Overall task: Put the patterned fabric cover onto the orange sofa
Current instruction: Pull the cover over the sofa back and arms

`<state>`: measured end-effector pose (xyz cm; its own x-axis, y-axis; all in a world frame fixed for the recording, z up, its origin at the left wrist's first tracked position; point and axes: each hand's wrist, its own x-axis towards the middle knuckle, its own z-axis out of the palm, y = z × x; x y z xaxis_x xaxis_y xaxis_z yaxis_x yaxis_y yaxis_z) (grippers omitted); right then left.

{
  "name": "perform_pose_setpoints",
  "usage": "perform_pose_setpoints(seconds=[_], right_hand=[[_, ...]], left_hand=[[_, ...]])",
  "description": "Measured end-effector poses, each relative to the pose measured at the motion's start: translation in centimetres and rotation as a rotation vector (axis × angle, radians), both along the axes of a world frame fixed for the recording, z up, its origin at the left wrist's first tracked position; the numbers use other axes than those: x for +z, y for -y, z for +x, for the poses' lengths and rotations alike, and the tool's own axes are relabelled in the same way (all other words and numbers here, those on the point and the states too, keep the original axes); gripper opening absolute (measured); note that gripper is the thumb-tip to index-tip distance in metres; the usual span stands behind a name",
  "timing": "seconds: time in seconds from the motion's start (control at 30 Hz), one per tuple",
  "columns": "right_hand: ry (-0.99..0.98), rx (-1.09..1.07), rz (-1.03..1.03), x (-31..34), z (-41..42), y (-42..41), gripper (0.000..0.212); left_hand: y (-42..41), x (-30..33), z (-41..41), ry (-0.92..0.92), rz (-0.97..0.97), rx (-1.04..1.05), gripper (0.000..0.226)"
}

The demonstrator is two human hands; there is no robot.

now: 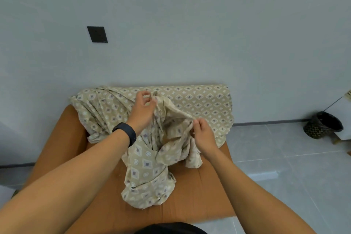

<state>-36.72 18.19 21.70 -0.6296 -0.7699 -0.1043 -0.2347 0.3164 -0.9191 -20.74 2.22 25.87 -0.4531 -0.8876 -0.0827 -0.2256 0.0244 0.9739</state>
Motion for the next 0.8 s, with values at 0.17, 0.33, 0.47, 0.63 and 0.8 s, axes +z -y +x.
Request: perform_pose_setpoints(seconds=[0.17,0.33,0.47,0.63,0.8], right_hand=[[0.087,0.080,-0.086,7.3,-1.6,3.3,0.029],[0.028,0.163,-0.143,10.8,0.1,4.3,0.028],[0.100,0.124,-0.132,10.3,-0.6,4.0,0.029],[0.211,0.108,-0.145,9.5,-0.4,3.6,0.030],[0.257,0.127,-0.190,9.3,-0.6,3.5,0.028]], left_hand=[[-4.8,-3.6,-0.7,0.492,-0.553,-0.371,0.099],[-6.6,-5.3,-3.5,0.626,-0.391,-0.436,0.047],[-6.0,-4.6,-4.4,0.554,-0.322,-0.388,0.022],[-5.7,-4.3,-4.3,0.384,-0.112,-0.376,0.060],[-6.2,-3.9,-4.8,0.475,-0.168,-0.292,0.021]])
